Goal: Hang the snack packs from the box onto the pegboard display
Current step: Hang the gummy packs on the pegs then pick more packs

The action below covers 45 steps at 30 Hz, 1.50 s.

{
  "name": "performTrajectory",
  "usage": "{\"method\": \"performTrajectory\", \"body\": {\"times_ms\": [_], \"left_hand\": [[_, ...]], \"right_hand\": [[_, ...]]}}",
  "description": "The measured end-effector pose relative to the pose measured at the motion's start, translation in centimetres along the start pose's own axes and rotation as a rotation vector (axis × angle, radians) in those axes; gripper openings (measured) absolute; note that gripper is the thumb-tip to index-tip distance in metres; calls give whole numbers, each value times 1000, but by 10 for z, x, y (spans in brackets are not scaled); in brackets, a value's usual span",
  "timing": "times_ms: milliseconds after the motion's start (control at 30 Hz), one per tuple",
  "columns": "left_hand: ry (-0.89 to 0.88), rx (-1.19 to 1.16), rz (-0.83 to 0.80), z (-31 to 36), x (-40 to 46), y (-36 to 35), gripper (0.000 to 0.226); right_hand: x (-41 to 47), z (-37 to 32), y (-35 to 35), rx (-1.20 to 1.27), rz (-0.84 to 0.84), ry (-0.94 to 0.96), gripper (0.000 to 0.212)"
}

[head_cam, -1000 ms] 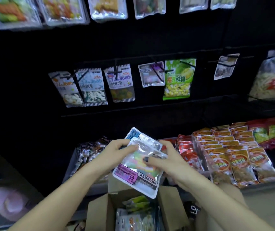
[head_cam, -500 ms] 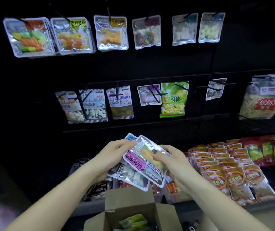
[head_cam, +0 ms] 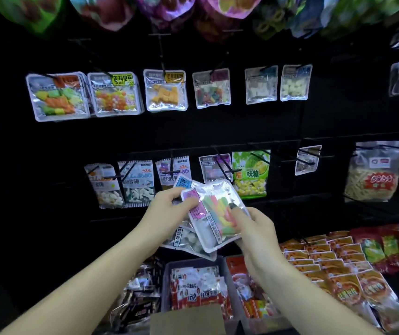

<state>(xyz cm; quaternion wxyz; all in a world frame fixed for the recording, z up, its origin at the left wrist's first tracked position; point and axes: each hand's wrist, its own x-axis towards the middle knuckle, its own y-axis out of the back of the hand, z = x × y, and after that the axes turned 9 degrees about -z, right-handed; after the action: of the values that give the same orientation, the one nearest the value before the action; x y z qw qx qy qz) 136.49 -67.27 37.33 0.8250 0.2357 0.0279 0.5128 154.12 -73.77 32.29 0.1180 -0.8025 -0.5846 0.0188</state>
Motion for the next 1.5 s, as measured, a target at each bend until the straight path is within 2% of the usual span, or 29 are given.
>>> {"method": "performTrajectory", "body": {"times_ms": [67,100,167,267,367,500,633,800,933,1100,1233,1333,1500], "left_hand": [[-20,21,42,8,8,9,19],[-32,38,52,13,12,15,19],[-76,89,45,25,18,24,18],[-164,210,12,51,28,32,17],[-210,245,12,75,43,38,16],[-219,222,-28,85,60,46,30],[-176,151,-55,73,71,46,29],[-152,170,-29,72,89,54,23],[-204,245,-111,86,98,65,22],[-264,323,-75,100,117,75,23],[-242,282,3,100,133,77,35],[-259,301,75,97,141,78,24],[-248,290,63,99,144,76,13]], "right_hand": [[4,-16,5,-139,-146,-7,59],[8,-25,9,-208,-208,2,55],[14,-48,17,-226,-284,-6,30],[28,-84,19,-233,-374,15,43],[48,-108,18,-298,-375,86,42],[72,-121,19,-177,-287,137,43],[89,-122,20,-101,-272,131,40],[105,-133,28,-101,-356,96,26],[117,-152,35,-282,-490,96,25],[137,-175,33,-406,-612,27,28],[154,-183,27,-284,-528,115,30],[167,-188,24,-118,-450,224,35],[183,-201,11,2,-345,354,35]]}}
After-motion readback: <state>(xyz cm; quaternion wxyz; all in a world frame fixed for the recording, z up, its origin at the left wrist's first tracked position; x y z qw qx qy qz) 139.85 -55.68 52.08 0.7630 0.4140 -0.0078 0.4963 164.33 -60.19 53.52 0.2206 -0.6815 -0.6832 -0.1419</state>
